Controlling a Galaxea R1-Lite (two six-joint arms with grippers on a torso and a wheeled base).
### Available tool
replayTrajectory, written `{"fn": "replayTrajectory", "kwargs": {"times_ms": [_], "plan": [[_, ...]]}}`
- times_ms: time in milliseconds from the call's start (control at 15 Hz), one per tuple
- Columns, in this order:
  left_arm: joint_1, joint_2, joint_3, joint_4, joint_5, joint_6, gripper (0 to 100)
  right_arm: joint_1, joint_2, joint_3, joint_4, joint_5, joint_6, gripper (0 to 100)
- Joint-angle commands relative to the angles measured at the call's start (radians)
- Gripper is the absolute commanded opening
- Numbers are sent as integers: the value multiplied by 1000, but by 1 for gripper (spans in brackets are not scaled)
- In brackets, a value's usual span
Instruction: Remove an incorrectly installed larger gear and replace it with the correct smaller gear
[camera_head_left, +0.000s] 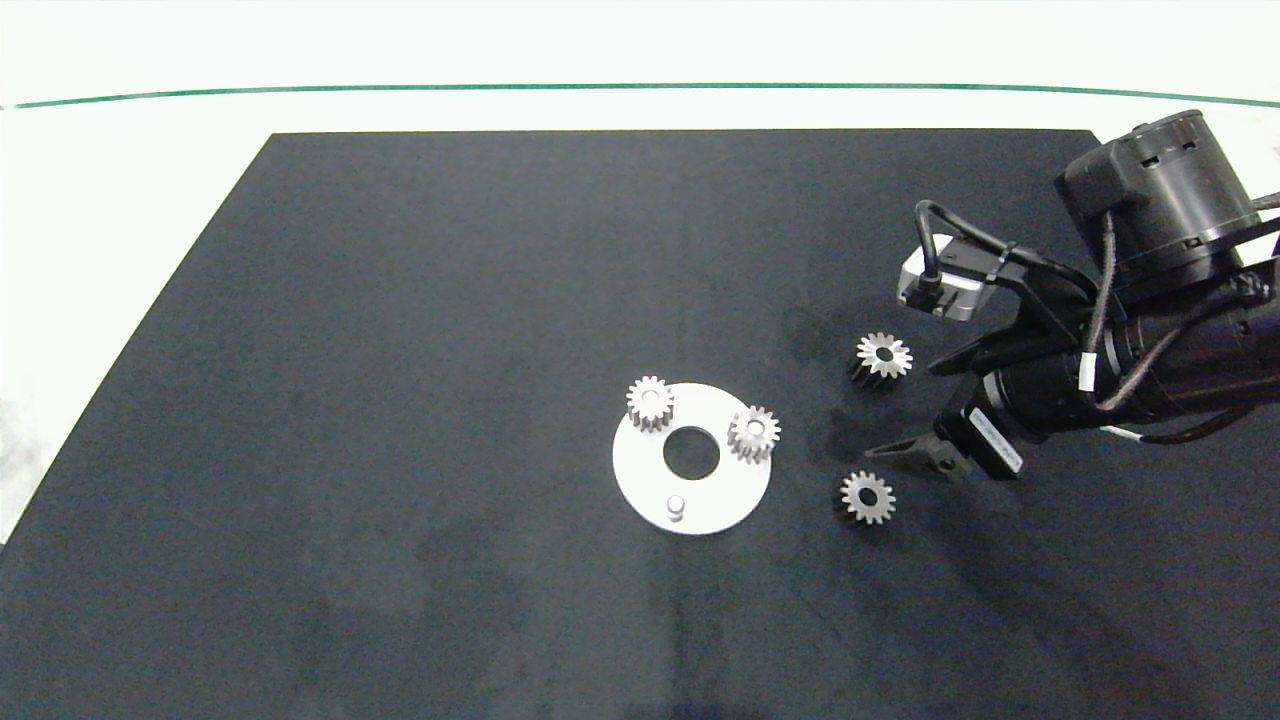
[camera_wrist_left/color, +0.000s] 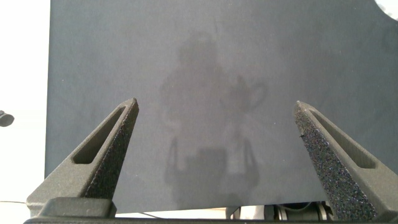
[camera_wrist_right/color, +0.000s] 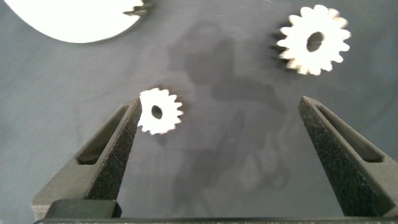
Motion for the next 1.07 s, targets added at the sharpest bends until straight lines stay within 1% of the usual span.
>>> {"fn": "replayTrajectory", "kwargs": {"times_ms": [67,200,267,333,533,600,667,800,867,1067], "plan": [[1,-1,0,2,1,1,100,52,-21,22,3,-3,-9,100],[1,-3,-1,2,1,1,100,83,-18,62,2,-11,-17,100],[1,-3,-1,2,1,2,100,95,-18,82,0,-12,-32,100],[3,-3,-1,2,1,4,100,110,-16,108,-4,-15,-40,100],[3,-4,-1,2,1,7,100,130,-13,151,-9,-35,-41,100],[3,-7,-1,2,1,7,100,129,-11,157,-15,-37,-41,100],[3,-9,-1,2,1,7,100,129,-7,163,-38,-43,-41,100],[3,-10,-1,2,1,7,100,127,12,191,-95,-87,-41,100],[3,-12,-1,2,1,7,100,127,22,200,-119,-100,-40,100],[3,-15,0,4,1,7,100,129,45,203,-129,-92,-37,100]]}}
